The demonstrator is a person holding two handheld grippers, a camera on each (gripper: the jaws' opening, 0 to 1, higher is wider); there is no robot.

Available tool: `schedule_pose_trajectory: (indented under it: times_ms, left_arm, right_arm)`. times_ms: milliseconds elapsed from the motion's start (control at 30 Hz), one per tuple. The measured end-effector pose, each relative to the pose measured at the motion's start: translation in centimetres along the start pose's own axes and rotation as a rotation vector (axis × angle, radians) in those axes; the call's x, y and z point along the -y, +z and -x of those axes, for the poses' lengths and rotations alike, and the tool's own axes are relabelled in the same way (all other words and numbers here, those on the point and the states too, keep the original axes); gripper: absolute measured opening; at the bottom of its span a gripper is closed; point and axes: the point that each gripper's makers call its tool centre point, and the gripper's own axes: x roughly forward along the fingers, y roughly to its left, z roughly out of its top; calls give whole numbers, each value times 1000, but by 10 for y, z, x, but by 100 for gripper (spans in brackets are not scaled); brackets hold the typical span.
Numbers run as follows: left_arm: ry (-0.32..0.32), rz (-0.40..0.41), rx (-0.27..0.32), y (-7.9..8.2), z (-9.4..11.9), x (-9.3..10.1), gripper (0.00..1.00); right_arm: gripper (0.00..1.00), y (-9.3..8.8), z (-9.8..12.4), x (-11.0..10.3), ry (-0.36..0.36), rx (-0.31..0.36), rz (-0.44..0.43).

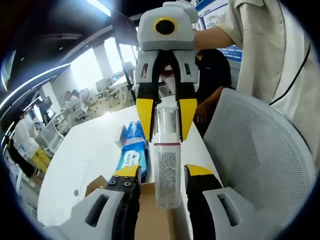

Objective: Operate the shoe box by opening the lid, removing the specified soft item, and placing it in the target area until the item is outside and the box remains undamaged.

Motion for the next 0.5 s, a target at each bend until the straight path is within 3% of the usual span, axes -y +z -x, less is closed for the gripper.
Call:
schedule_pose_trajectory:
  times_ms: [233,500]
  left_arm:
    - [128,104,41,-14,20,-15,50]
    - [265,331,99,-30,48,-22,63]
  right_arm:
    - [17,-8,-2,15,37,-63,39]
    - [17,-26,5,51,36,-147,75]
